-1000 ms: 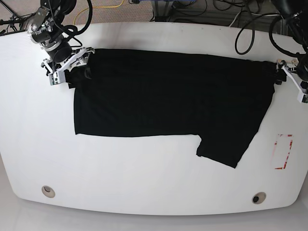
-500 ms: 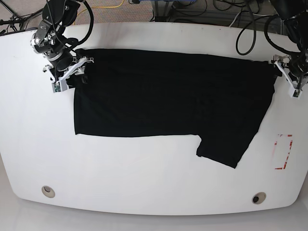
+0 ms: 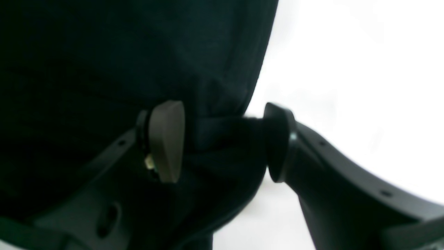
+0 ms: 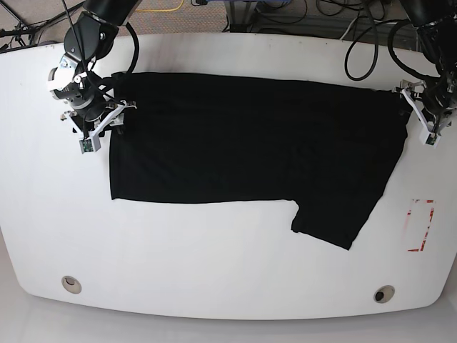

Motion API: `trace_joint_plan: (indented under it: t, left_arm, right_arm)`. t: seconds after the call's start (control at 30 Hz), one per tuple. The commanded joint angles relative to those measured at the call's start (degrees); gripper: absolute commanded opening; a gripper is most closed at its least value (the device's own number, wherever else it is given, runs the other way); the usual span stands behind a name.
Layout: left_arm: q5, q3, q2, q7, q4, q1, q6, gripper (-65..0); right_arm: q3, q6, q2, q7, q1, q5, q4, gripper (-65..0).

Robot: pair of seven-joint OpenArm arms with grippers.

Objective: Fold the T-shirt properly
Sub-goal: 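Reposition the right gripper at the shirt's corner beside the edge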

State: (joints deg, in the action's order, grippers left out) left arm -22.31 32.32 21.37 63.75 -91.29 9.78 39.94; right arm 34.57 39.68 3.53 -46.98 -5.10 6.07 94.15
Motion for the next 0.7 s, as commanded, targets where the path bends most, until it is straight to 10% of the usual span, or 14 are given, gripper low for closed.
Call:
trace_joint_plan:
  t: [0.0, 0.67]
  left_arm:
    - [-0.42, 0.43, 1.18, -0.76, -1.07, -0.51, 0.06, -26.7]
    - [5.82, 0.43, 1.1, -2.69, -1.33, 0.02, 0.06, -26.7]
  right_arm:
    - [1.96, 0.32, 1.44, 1.14, 0.66, 0.57, 0.4, -30.9]
    - [5.65, 0.32, 1.7, 0.78, 0.66, 0.92, -1.62, -31.7]
